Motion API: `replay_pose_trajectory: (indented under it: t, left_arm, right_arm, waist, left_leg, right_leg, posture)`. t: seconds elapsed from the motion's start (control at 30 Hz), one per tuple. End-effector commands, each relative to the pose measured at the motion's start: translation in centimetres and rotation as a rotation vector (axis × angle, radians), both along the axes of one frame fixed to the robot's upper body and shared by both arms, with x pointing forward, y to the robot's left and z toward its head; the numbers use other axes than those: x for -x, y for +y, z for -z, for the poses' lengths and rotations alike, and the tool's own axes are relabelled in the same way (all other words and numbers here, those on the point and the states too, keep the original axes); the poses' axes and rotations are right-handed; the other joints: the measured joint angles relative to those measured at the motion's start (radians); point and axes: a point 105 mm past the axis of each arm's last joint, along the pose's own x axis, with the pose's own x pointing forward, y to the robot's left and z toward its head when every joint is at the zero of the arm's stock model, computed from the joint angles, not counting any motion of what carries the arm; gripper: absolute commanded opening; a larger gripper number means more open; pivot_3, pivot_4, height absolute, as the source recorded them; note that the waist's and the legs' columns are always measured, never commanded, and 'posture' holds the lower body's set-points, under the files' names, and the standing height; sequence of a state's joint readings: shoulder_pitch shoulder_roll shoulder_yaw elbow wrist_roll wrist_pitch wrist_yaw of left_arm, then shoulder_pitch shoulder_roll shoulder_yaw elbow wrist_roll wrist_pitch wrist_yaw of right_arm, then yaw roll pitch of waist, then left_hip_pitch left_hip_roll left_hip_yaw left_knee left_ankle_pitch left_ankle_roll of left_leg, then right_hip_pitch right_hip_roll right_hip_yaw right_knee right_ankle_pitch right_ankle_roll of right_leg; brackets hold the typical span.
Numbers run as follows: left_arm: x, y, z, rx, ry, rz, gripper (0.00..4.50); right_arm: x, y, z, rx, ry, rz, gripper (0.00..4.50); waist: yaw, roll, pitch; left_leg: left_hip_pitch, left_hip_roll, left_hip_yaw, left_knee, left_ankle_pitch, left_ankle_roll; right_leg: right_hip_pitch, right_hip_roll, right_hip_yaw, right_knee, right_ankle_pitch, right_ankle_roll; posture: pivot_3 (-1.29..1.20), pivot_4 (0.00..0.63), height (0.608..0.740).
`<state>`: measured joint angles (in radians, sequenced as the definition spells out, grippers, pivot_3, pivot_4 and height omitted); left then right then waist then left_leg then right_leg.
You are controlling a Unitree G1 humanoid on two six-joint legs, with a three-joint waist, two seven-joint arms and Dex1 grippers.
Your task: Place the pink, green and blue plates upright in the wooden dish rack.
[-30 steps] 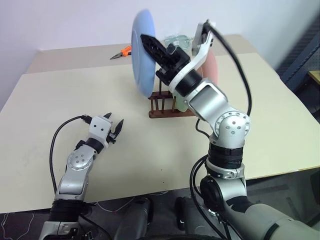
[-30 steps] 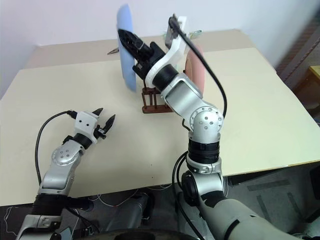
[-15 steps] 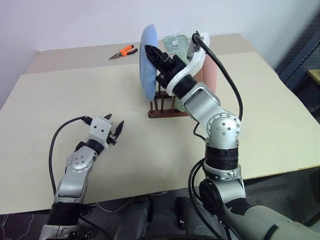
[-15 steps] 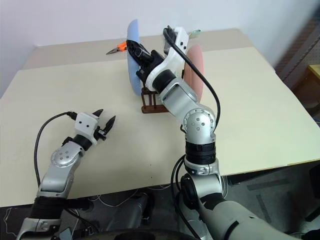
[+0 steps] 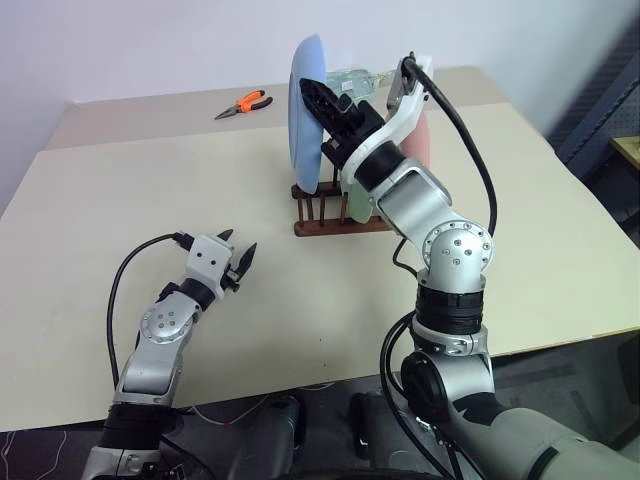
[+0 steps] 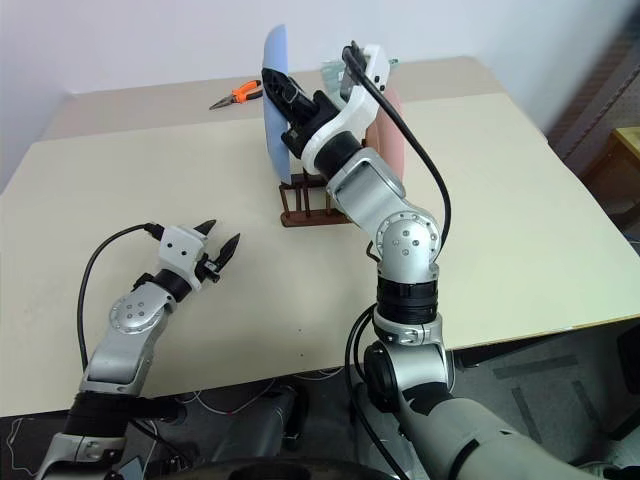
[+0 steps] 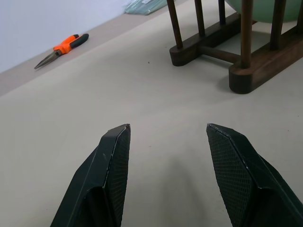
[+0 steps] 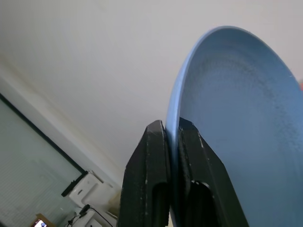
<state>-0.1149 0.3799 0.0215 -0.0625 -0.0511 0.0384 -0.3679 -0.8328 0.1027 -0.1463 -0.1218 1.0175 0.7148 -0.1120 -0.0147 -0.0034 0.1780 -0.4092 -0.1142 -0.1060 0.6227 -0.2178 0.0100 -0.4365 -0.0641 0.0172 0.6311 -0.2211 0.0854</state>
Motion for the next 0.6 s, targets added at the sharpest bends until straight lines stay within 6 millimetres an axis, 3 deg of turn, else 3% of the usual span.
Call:
replay_pose_trajectory:
  t: [0.03,0.1,0.13,0.23,0.37,0.6]
  left_arm:
    - [0.2,-0.2,-1.1,0.001,-0.041,0.005,2.6]
    - [0.3,-0.2,-1.0,0.001,-0.039,0.006,2.6]
    - [0.3,-0.2,-1.0,0.001,-0.038,0.006,2.6]
    - [0.4,-0.3,-1.0,0.002,-0.036,0.007,2.6]
    - [0.6,-0.5,-0.9,0.011,-0.027,0.02,2.6]
    - [0.8,-1.0,-0.7,0.022,-0.01,0.045,2.6]
  right_arm:
    - [-0.8,0.1,0.5,0.041,0.017,0.041,0.04]
    - [-1.2,0.0,1.1,0.069,0.023,0.064,0.04]
    - [-1.3,0.0,1.2,0.075,0.022,0.067,0.35]
    - [-1.3,0.2,0.8,0.087,-0.007,0.067,1.54]
    - [-1.1,0.6,-0.4,0.173,-0.121,0.088,3.55]
    - [-0.8,0.4,-2.2,0.324,-0.319,0.153,3.55]
  waist:
    - [0.0,0.0,0.0]
    - [0.0,0.0,0.0]
    - [0.0,0.0,0.0]
    - [0.0,0.0,0.0]
    - [0.0,0.0,0.0]
    - [0.0,0.0,0.0]
  left_leg:
    - [0.0,0.0,0.0,0.0,0.0,0.0]
    - [0.0,0.0,0.0,0.0,0.0,0.0]
    - [0.0,0.0,0.0,0.0,0.0,0.0]
    - [0.0,0.0,0.0,0.0,0.0,0.0]
    - [0.0,0.0,0.0,0.0,0.0,0.0]
    - [0.0,0.0,0.0,0.0,0.0,0.0]
  right_leg:
    - [0.0,0.0,0.0,0.0,0.0,0.0]
    - [0.0,0.0,0.0,0.0,0.0,0.0]
    - [0.0,0.0,0.0,0.0,0.0,0.0]
    - [0.0,0.0,0.0,0.0,0.0,0.0]
    - [0.0,0.0,0.0,0.0,0.0,0.0]
    - [0.0,0.0,0.0,0.0,0.0,0.0]
  posture:
    - [0.0,0.15,0.729]
    - [0.0,0.15,0.729]
    - [0.0,0.15,0.729]
    - [0.0,0.15,0.729]
    - [0.0,0.15,0.729]
    - [0.0,0.15,0.729]
